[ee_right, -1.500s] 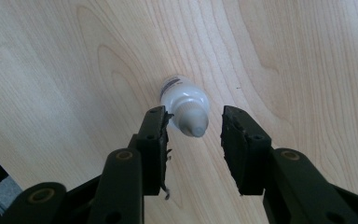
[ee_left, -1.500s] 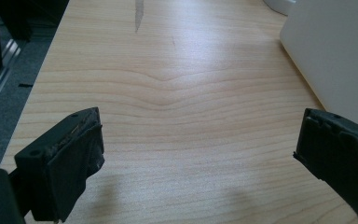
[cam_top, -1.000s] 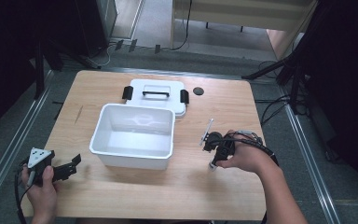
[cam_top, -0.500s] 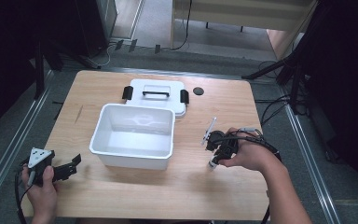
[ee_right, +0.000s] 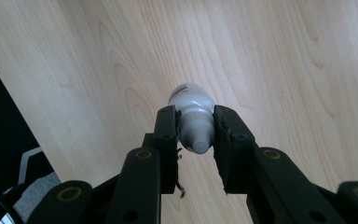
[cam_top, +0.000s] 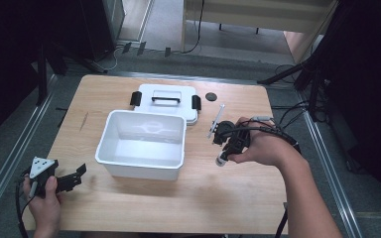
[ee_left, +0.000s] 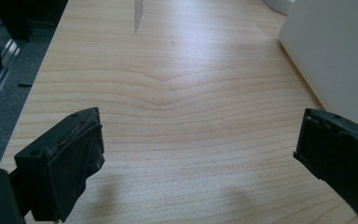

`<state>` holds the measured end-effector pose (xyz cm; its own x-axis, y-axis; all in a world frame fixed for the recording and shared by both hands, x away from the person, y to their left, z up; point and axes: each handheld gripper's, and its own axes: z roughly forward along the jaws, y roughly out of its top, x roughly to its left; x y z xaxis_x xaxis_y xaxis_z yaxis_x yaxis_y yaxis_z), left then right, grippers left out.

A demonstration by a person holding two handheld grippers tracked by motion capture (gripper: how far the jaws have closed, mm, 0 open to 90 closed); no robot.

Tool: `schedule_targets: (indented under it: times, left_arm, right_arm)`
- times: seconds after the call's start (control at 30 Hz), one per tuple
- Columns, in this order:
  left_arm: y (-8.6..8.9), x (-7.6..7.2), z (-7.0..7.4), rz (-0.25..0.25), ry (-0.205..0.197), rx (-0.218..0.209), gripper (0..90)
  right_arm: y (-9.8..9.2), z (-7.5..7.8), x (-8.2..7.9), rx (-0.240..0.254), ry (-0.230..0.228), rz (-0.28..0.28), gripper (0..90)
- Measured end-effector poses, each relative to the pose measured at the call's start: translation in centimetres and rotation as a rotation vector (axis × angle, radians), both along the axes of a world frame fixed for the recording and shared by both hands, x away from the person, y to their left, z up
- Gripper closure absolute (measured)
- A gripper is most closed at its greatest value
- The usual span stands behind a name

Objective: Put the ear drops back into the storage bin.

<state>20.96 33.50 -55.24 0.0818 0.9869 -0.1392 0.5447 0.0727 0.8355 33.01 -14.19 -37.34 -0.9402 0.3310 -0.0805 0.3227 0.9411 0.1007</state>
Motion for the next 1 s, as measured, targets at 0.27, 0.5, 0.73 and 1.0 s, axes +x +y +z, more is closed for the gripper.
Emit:
schedule_targets:
  times: [0.27,0.5,0.73,1.0]
  left_arm:
    - [0.0,0.0,0.0,0.001,0.002,-0.002,1.4]
    - [0.0,0.0,0.0,0.002,0.002,-0.004,1.4]
    - [0.0,0.0,0.0,0.003,0.0,-0.009,1.4]
    - [0.0,0.0,0.0,-0.001,0.003,0.001,1.4]
  right_arm:
    - [2.2,3.1,0.2,0.007,-0.025,0.03,72.0]
    - [4.4,5.2,0.5,0.019,-0.042,0.056,72.0]
    - [6.6,6.9,0.6,0.05,-0.047,0.076,72.1]
    - [8.8,7.2,0.8,0.054,-0.045,0.109,72.1]
